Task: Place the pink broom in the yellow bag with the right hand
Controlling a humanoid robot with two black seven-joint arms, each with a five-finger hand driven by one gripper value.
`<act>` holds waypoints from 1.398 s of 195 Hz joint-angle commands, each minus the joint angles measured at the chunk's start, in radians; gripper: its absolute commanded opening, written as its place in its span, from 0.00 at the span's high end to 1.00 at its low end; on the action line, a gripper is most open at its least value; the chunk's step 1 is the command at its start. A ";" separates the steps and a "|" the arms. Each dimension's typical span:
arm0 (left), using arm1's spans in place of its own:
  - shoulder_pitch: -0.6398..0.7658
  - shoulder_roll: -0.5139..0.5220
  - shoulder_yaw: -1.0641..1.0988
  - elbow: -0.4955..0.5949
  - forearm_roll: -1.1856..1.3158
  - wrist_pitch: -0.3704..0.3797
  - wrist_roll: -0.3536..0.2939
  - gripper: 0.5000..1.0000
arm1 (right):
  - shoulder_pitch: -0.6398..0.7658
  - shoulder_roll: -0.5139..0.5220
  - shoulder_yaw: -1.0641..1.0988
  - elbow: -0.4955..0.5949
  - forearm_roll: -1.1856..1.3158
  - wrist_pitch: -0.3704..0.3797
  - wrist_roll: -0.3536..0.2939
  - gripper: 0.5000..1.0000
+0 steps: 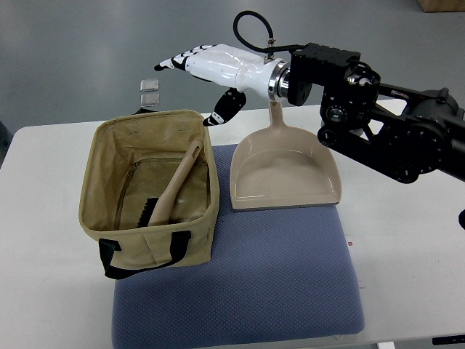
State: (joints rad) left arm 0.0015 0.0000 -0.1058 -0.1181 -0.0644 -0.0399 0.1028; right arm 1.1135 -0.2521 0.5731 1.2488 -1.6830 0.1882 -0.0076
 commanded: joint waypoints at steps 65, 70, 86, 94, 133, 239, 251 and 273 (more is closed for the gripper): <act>0.000 0.000 0.000 0.000 0.000 0.000 0.000 0.00 | -0.242 -0.032 0.340 -0.074 0.359 -0.073 -0.114 0.18; 0.000 0.000 0.000 0.000 0.000 0.000 0.000 0.00 | -0.257 -0.041 0.366 -0.091 0.384 -0.073 -0.114 0.18; 0.000 0.000 0.000 0.000 0.000 0.000 0.000 0.00 | -0.281 -0.047 0.415 -0.144 0.447 -0.076 -0.114 0.18; 0.000 0.000 0.000 0.000 0.000 0.000 0.000 0.00 | -0.285 -0.049 0.438 -0.176 0.486 -0.078 -0.114 0.18; 0.000 0.000 0.000 0.000 0.000 0.000 0.000 0.00 | -0.328 -0.065 0.542 -0.269 0.660 -0.078 -0.112 0.17; 0.000 0.000 0.000 0.000 0.000 0.000 0.000 0.00 | -0.468 -0.098 0.614 -0.342 0.964 -0.075 -0.098 0.14; 0.000 0.000 0.000 0.000 0.000 0.000 0.000 0.00 | -0.485 -0.098 0.614 -0.342 0.994 -0.073 -0.098 0.14; 0.000 0.000 0.000 0.000 0.000 0.000 0.000 0.00 | -0.515 -0.099 0.616 -0.342 1.071 -0.073 -0.097 0.14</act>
State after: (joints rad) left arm 0.0015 0.0000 -0.1059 -0.1181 -0.0644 -0.0399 0.1028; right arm 0.6262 -0.3492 1.1872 0.9055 -0.6756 0.1147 -0.1059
